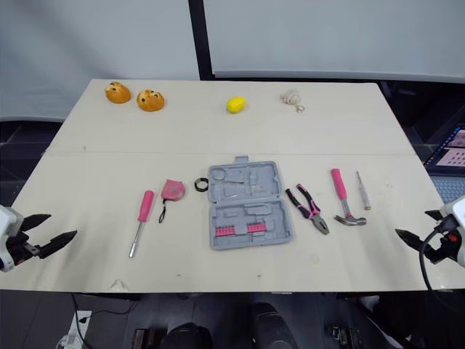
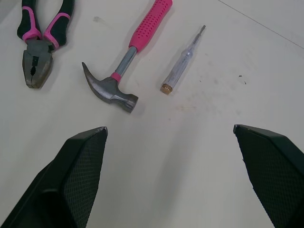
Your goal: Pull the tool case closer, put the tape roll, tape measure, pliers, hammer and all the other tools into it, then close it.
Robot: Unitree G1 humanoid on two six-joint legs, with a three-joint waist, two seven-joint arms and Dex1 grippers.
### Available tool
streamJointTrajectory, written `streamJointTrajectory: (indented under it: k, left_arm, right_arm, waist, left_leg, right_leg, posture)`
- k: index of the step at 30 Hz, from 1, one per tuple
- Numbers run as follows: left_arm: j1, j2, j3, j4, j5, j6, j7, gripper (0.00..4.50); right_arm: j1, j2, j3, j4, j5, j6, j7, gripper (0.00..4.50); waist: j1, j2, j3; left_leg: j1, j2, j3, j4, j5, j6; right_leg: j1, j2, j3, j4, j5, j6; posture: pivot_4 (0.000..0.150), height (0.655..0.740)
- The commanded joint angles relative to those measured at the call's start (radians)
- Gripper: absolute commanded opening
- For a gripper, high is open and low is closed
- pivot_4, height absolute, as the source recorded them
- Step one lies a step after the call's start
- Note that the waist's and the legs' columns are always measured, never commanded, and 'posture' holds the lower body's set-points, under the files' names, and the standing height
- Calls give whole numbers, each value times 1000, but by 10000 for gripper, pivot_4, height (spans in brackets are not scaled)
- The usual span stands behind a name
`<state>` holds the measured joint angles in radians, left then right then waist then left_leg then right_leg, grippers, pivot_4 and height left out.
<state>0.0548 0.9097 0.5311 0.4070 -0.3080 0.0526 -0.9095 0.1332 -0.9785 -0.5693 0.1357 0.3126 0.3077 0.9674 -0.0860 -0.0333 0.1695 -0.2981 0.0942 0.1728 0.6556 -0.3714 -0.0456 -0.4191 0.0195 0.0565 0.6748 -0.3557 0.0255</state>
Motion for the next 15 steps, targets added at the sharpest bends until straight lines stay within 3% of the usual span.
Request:
streamJointTrajectory:
  k: [1,15]
  left_arm:
    - [-7,16,14,10,-5,-15,-3,44474]
    - [5,6,10,19,1,-20,3,44474]
  right_arm:
    - [-17,-19,-32,6,8,-9,-6,45000]
    - [-36,-26,-25,29,-13,-24,-11,45000]
  waist:
    - [0,0,0]
    - [-1,0,0]
  left_leg:
    - [0,0,0,0,0,0]
    - [-1,0,2,0,0,0]
  right_leg:
    - [0,0,0,0,0,0]
    - [-3,0,1,1,0,0]
  posture:
    - [1500,7400]
    - [1500,7400]
